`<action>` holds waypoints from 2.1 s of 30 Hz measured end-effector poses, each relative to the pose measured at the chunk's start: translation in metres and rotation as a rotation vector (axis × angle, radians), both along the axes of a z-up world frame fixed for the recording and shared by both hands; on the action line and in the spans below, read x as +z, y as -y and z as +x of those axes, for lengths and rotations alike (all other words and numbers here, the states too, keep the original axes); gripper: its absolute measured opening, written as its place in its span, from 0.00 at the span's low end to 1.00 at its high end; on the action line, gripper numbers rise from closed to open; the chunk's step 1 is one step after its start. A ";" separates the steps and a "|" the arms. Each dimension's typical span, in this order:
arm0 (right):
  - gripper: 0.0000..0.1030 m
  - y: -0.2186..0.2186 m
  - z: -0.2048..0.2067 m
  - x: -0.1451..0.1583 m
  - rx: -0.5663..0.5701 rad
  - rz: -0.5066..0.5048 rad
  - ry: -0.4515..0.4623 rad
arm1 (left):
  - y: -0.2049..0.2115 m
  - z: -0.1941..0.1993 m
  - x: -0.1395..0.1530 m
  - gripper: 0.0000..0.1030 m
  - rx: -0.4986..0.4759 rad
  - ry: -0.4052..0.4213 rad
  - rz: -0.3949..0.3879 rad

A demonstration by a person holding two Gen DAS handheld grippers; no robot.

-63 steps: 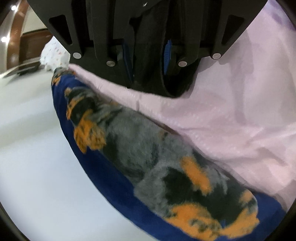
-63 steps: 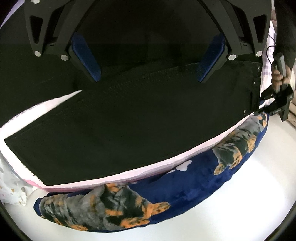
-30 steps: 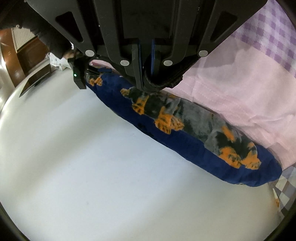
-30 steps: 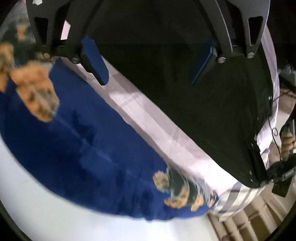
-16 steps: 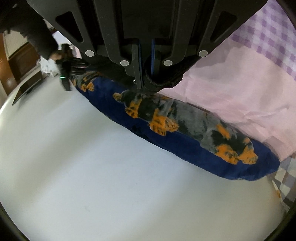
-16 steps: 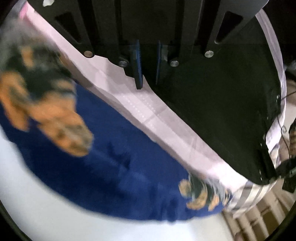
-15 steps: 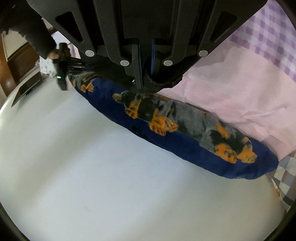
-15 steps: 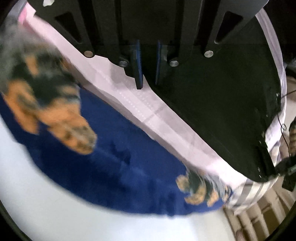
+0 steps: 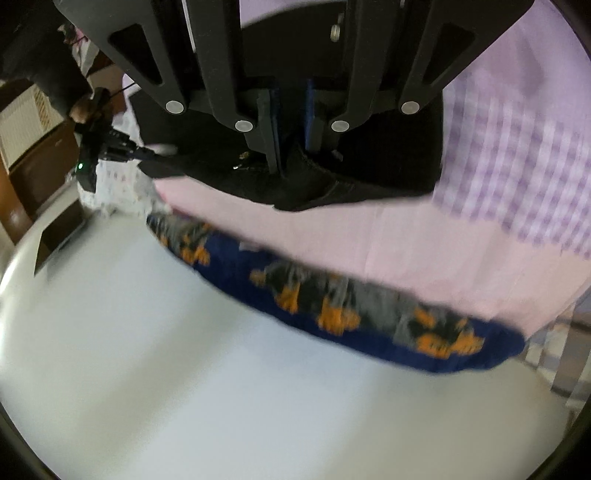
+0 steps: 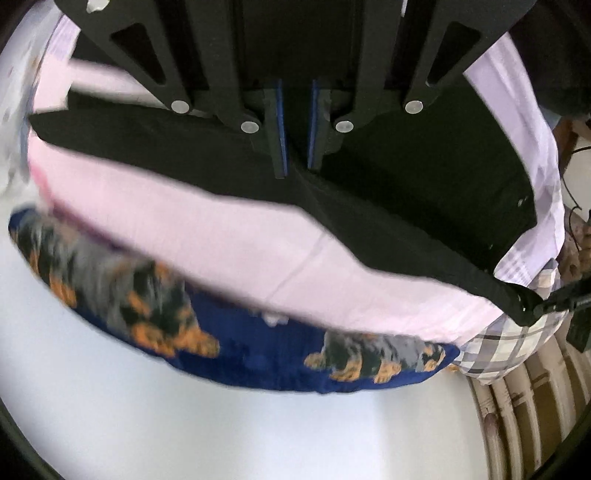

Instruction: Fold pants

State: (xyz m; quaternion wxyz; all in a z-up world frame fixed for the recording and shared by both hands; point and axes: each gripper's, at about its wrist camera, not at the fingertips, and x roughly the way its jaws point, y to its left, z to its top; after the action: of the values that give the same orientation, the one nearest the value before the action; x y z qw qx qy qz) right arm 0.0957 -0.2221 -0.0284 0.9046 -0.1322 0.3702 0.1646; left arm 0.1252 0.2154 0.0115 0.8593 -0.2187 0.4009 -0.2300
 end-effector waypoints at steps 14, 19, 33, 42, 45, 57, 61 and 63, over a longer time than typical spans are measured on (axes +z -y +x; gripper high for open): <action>0.08 0.035 -0.033 -0.082 -0.196 0.138 -0.125 | 0.005 -0.054 -0.095 0.14 -0.003 -0.169 0.205; 0.27 0.054 -0.052 -0.084 -0.276 0.388 -0.151 | -0.001 -0.062 -0.093 0.28 0.030 -0.218 0.191; 0.33 0.058 -0.066 -0.110 -0.377 0.795 -0.199 | -0.007 -0.086 -0.108 0.48 0.175 -0.355 -0.249; 0.33 0.066 -0.052 -0.123 -0.418 0.878 -0.200 | 0.003 -0.062 -0.125 0.48 0.247 -0.393 -0.311; 0.33 0.070 -0.041 -0.123 -0.430 0.918 -0.184 | 0.001 -0.056 -0.128 0.48 0.267 -0.402 -0.319; 0.16 0.102 -0.002 -0.115 -0.541 0.938 -0.120 | -0.008 -0.050 -0.136 0.25 0.301 -0.384 -0.274; 0.06 0.102 -0.009 -0.109 -0.560 0.897 -0.108 | -0.008 -0.050 -0.133 0.22 0.269 -0.377 -0.231; 0.06 0.097 -0.018 -0.099 -0.555 0.859 -0.084 | -0.008 -0.047 -0.131 0.22 0.247 -0.373 -0.207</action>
State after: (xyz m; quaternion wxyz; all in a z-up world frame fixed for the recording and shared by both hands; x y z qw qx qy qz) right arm 0.0774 -0.3196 -0.1271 0.8712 0.3616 0.3265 0.0605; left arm 0.0780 0.2238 -0.1190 0.7651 -0.3914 0.4973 -0.1189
